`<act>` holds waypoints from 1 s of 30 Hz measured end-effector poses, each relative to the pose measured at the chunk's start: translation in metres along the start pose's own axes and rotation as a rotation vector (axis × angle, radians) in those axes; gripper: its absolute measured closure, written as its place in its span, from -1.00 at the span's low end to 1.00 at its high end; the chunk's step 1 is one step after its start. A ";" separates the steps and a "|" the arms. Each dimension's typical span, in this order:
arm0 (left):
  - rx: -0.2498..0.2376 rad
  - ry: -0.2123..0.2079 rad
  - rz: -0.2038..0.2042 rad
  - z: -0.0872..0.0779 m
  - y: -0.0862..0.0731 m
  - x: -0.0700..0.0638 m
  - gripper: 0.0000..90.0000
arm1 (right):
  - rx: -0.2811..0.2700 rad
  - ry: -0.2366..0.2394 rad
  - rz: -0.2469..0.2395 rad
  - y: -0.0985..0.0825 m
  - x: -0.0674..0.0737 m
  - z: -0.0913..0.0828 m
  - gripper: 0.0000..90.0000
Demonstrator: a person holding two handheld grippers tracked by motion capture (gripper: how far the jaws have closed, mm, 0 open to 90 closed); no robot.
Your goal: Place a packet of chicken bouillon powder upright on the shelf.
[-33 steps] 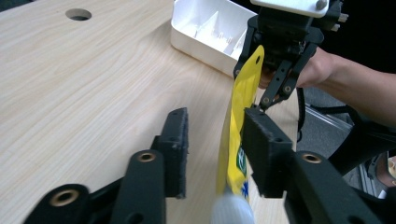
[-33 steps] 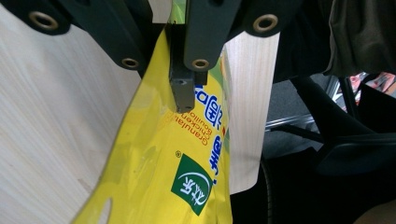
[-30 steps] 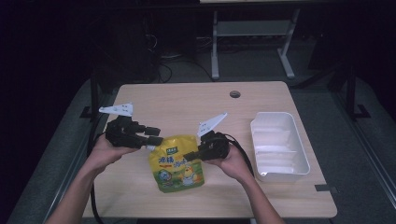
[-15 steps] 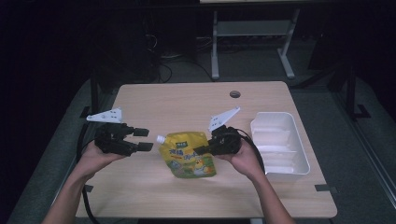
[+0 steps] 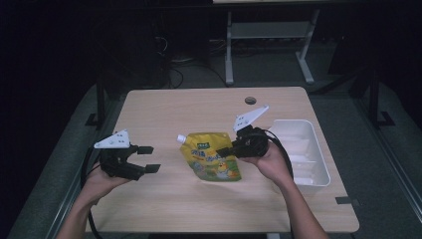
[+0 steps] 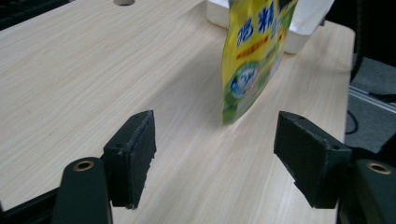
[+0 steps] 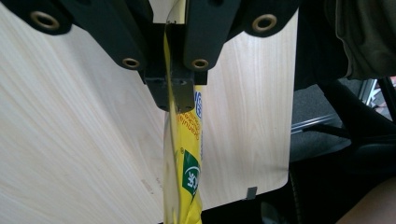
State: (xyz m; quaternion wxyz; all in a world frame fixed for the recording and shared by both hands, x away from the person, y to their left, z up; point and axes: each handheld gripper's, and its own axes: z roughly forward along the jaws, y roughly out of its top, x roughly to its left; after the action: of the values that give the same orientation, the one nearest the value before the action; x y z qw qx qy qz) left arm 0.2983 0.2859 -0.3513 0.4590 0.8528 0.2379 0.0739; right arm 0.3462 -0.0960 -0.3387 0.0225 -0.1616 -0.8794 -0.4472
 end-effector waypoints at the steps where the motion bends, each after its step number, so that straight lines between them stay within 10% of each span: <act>1: -0.011 -0.002 0.002 0.001 -0.002 -0.002 -0.41 | -0.004 -0.003 0.003 0.000 -0.001 -0.002 1.00; 12: 0.006 0.030 0.047 0.016 -0.016 -0.016 -0.43 | -0.006 -0.022 0.015 -0.001 -0.006 -0.021 1.00; 30: 0.029 0.050 -0.005 0.039 -0.061 -0.017 -0.50 | -0.057 -0.088 0.028 -0.009 -0.004 -0.056 1.00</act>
State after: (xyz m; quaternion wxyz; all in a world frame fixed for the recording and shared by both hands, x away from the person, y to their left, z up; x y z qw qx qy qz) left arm 0.2761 0.2770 -0.4215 0.4406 0.8567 0.2524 0.0904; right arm 0.3419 -0.1461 -0.3132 -0.0144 -0.1940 -0.8641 -0.4642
